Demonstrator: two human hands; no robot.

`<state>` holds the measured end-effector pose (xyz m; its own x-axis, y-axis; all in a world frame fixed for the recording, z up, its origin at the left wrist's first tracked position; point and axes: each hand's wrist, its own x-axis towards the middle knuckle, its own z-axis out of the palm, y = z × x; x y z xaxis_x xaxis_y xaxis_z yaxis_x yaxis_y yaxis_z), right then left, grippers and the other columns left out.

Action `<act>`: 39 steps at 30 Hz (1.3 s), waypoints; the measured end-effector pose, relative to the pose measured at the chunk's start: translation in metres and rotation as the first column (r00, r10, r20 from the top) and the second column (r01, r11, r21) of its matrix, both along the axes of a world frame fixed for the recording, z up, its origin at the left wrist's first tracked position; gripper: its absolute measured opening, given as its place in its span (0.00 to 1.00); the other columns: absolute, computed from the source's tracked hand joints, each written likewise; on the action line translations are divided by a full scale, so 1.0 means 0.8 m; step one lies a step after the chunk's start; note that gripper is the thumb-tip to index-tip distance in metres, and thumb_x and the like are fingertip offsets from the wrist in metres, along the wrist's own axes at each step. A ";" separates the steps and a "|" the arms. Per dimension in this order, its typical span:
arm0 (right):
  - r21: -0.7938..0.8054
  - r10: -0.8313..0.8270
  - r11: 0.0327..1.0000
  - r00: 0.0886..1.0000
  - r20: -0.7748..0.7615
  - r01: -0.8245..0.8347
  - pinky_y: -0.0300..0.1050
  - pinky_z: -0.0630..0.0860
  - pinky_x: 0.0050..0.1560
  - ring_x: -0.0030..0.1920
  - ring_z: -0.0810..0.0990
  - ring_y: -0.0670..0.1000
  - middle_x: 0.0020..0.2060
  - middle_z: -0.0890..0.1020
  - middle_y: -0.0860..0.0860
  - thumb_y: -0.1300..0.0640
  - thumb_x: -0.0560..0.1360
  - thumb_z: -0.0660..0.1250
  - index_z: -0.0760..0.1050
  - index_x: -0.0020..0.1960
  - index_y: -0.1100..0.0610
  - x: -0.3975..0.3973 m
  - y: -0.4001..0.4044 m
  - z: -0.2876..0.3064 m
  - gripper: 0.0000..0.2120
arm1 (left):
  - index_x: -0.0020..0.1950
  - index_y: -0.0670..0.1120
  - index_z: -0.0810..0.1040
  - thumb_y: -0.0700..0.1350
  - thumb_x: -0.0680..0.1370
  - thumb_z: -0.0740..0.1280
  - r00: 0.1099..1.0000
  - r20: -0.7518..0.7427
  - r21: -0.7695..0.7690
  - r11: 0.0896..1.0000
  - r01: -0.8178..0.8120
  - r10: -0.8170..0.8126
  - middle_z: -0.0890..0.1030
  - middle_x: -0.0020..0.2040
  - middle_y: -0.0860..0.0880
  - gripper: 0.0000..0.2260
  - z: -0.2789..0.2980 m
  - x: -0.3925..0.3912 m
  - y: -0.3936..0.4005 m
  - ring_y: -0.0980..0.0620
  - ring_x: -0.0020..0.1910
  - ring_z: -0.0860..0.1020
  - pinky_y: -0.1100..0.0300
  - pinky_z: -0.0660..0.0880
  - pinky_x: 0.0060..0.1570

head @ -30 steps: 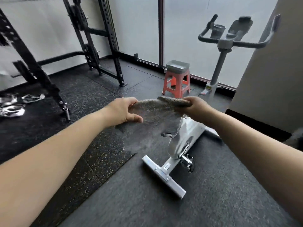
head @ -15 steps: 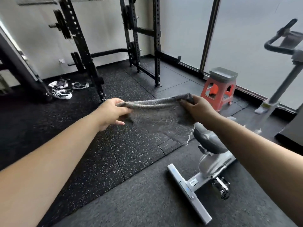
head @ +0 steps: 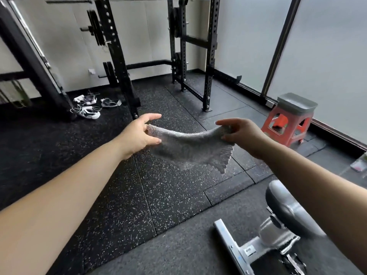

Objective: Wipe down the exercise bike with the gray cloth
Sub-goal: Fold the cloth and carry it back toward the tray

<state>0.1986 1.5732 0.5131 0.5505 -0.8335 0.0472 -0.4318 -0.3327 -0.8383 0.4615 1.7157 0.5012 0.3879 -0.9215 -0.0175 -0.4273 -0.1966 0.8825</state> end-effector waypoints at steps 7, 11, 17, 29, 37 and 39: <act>-0.222 -0.156 0.968 0.973 -0.168 0.117 0.38 0.70 0.48 0.44 0.76 0.47 0.45 0.82 0.50 0.62 0.71 0.71 0.81 0.55 0.57 0.079 -0.076 -0.009 0.13 | 0.45 0.52 0.83 0.44 0.68 0.76 0.895 0.434 -0.049 0.995 -0.089 0.102 0.81 0.38 0.53 0.08 0.011 0.091 -0.102 0.55 0.36 0.75 0.64 0.68 0.34; -0.136 -0.277 0.954 0.958 -0.071 0.266 0.40 0.68 0.34 0.35 0.73 0.45 0.35 0.78 0.46 0.54 0.72 0.71 0.80 0.47 0.54 0.106 -0.129 -0.013 0.05 | 0.41 0.50 0.81 0.47 0.69 0.76 0.956 0.266 -0.124 0.988 -0.092 0.122 0.78 0.34 0.53 0.05 0.015 0.127 -0.169 0.55 0.33 0.73 0.61 0.70 0.36; 0.119 -0.386 0.921 0.905 0.180 0.370 0.47 0.74 0.43 0.40 0.74 0.49 0.38 0.77 0.51 0.49 0.74 0.68 0.76 0.49 0.59 0.136 -0.220 -0.020 0.13 | 0.45 0.47 0.77 0.48 0.74 0.70 0.988 0.139 -0.150 0.988 -0.042 0.063 0.76 0.38 0.52 0.06 0.022 0.153 -0.302 0.50 0.39 0.75 0.51 0.79 0.40; 0.581 -0.422 0.802 0.818 0.391 0.136 0.50 0.82 0.34 0.34 0.80 0.50 0.38 0.76 0.53 0.55 0.81 0.57 0.69 0.50 0.57 0.209 -0.409 -0.014 0.07 | 0.46 0.45 0.73 0.51 0.76 0.66 0.865 0.500 -0.044 0.997 0.067 -0.036 0.75 0.43 0.48 0.10 0.050 0.083 -0.547 0.48 0.42 0.73 0.59 0.66 0.40; 0.645 -0.447 0.763 0.757 0.477 0.044 0.52 0.79 0.44 0.40 0.82 0.54 0.46 0.81 0.56 0.34 0.74 0.55 0.75 0.58 0.59 0.239 -0.549 -0.027 0.30 | 0.57 0.40 0.74 0.62 0.78 0.51 0.829 -0.440 0.103 0.897 0.429 -0.346 0.81 0.52 0.40 0.28 0.070 0.082 -0.673 0.43 0.38 0.83 0.54 0.81 0.32; 0.603 -0.378 0.798 0.768 0.516 -0.012 0.51 0.80 0.46 0.44 0.82 0.56 0.46 0.82 0.57 0.35 0.68 0.61 0.77 0.57 0.59 0.239 -0.585 -0.031 0.31 | 0.58 0.42 0.75 0.63 0.79 0.48 0.808 -0.441 0.049 0.889 0.456 -0.390 0.83 0.52 0.42 0.29 0.072 0.112 -0.717 0.41 0.41 0.84 0.54 0.81 0.32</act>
